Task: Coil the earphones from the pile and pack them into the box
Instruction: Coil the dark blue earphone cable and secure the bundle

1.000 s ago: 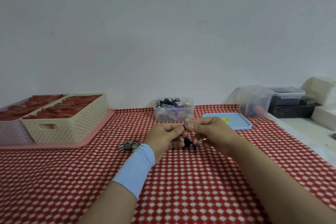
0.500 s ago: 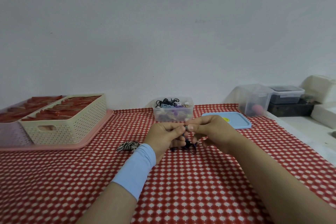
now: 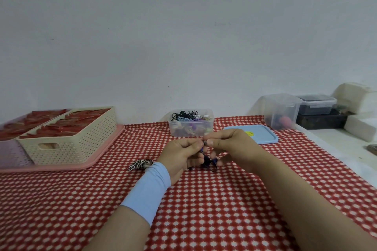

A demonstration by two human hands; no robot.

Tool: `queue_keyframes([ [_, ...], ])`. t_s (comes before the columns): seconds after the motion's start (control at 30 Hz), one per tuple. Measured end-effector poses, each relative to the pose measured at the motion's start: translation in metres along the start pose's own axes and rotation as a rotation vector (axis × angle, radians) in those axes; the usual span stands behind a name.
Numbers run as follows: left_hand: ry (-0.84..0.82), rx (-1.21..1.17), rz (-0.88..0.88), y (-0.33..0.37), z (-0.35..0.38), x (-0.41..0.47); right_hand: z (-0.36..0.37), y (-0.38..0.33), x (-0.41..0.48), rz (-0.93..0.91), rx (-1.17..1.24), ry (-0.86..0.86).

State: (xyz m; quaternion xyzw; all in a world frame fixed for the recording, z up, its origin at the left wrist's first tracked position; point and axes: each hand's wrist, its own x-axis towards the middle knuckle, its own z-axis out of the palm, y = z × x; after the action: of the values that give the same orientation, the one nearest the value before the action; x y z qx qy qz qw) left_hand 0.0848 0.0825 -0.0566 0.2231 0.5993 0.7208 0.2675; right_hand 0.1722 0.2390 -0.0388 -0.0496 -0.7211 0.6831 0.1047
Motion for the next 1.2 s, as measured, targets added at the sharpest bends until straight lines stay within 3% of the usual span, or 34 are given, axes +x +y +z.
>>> queue_keyframes([
  [0.4, -0.065, 0.075, -0.004, -0.001, -0.001, -0.002, -0.006, 0.003, 0.003, 0.162, -0.011, -0.097],
  [0.57, -0.022, -0.097, -0.014, 0.001, 0.007, 0.002, -0.002, 0.003, 0.005, -0.011, 0.094, 0.015],
  [0.97, -0.035, -0.045, -0.088, 0.002, 0.002, -0.001, -0.002, 0.001, 0.001, -0.116, -0.218, 0.051],
  [1.2, 0.02, 0.044, -0.044, -0.001, 0.003, 0.0, -0.002, 0.002, 0.004, -0.167, -0.303, 0.089],
])
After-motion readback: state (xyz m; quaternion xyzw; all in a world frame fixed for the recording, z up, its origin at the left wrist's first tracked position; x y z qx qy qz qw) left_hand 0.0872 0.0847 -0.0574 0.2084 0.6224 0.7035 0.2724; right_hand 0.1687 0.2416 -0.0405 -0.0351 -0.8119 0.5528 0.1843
